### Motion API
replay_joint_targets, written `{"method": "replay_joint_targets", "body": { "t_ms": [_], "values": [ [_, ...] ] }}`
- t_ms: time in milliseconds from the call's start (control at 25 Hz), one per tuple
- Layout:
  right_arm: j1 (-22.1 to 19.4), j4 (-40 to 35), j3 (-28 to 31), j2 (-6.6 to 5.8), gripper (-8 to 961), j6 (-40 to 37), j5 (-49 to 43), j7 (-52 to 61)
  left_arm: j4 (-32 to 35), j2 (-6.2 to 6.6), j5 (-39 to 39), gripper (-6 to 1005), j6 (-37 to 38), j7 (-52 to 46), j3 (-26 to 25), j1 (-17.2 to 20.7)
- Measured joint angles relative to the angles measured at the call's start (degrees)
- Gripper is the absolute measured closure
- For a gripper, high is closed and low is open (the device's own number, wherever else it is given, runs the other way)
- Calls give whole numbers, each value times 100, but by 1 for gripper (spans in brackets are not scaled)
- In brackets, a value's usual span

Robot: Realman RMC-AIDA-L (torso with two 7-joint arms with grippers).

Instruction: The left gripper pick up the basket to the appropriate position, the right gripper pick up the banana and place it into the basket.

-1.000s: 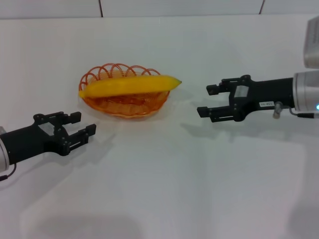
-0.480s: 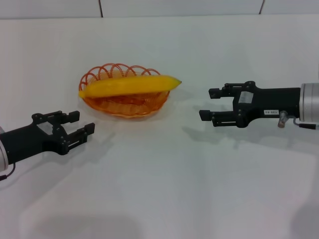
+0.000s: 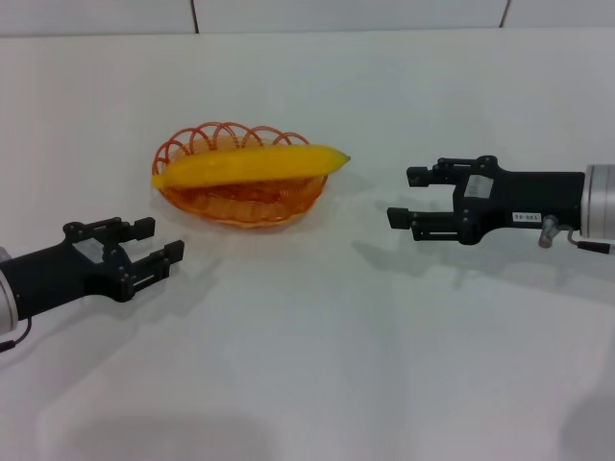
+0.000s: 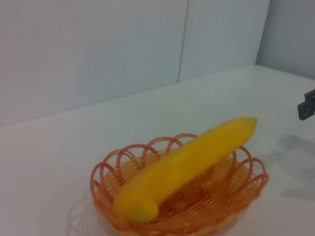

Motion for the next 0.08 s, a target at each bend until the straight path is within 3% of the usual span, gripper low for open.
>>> {"method": "replay_joint_targets", "body": {
  "t_ms": [80],
  "values": [
    [0, 8, 1, 6, 213, -2, 0, -1, -2, 0, -4, 474, 0, 0, 0, -3]
  ]
}}
